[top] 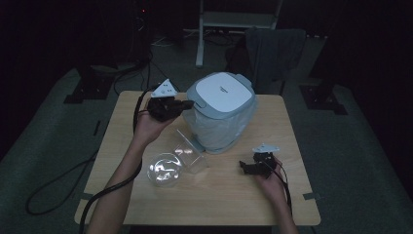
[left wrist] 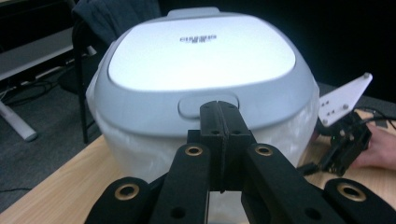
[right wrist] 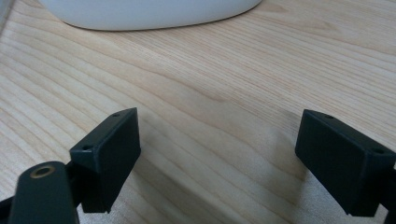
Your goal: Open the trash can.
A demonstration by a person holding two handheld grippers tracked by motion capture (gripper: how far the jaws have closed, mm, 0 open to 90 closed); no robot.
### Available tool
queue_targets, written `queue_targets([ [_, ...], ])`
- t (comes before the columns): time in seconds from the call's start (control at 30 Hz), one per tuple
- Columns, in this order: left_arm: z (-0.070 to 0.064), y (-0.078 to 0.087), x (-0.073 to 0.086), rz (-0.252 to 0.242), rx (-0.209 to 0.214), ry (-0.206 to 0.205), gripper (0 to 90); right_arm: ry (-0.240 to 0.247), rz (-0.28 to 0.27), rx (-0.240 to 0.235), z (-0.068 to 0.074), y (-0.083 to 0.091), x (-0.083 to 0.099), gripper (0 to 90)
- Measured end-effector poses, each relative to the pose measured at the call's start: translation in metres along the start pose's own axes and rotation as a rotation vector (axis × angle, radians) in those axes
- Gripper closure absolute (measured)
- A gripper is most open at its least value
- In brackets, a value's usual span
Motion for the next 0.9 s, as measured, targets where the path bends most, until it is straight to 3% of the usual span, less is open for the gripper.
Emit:
queue_targets([
  [0.4, 0.000, -0.025, -0.009, 0.008, 0.011, 0.011, 90.0, 0.000, 0.000, 0.000, 0.000, 0.000, 0.000, 13.1],
  [0.6, 0.003, -0.027, -0.003, 0.010, 0.011, 0.026, 90.0, 0.000, 0.000, 0.000, 0.000, 0.000, 0.000, 13.1],
  [0.9, 0.002, -0.026, -0.001, 0.017, 0.009, 0.009, 90.0, 0.001, 0.001, 0.000, 0.000, 0.000, 0.000, 13.1],
])
Point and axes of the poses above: each handheld gripper's, and its own axes: y roughly backward along the jaws, x roughly out of its underside, z roughly to its left, the point moved 2 cm from there along -y, roughly forward along the jaws, and after that the axes turned 9 degrees about -z, right-handed, at the moved point
